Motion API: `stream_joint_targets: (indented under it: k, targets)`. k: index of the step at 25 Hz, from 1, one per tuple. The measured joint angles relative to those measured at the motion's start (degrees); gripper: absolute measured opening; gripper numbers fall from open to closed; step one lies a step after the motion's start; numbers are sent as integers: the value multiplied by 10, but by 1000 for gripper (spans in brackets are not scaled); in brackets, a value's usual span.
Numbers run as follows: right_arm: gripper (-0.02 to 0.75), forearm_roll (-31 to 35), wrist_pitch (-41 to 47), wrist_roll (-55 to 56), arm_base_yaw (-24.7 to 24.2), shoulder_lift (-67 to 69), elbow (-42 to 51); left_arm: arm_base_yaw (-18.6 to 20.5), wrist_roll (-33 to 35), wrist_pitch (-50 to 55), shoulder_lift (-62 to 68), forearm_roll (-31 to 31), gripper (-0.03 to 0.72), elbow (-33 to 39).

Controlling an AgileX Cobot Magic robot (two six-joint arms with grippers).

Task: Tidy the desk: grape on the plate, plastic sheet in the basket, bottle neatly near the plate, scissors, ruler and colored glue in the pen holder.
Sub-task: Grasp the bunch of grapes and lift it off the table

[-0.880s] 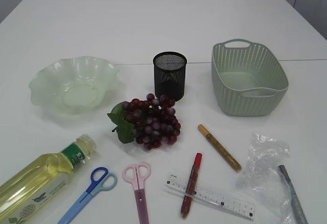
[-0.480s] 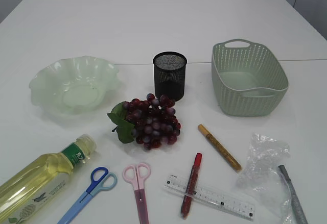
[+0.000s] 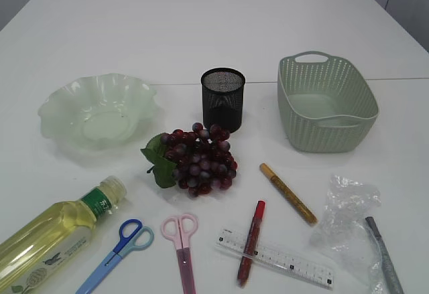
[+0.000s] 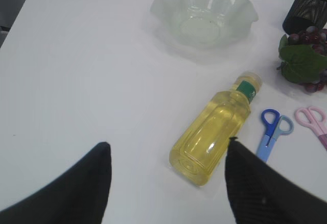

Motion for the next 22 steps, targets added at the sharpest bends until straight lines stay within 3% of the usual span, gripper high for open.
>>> stream_joint_targets:
  k: [18, 22]
  targets:
    - [569, 0, 0, 0, 0, 0, 0, 0, 0, 0, 0, 0, 496, 0]
    - [568, 0, -13, 13, 0, 0, -4, 0, 0, -2, 5, -25, 496, 0]
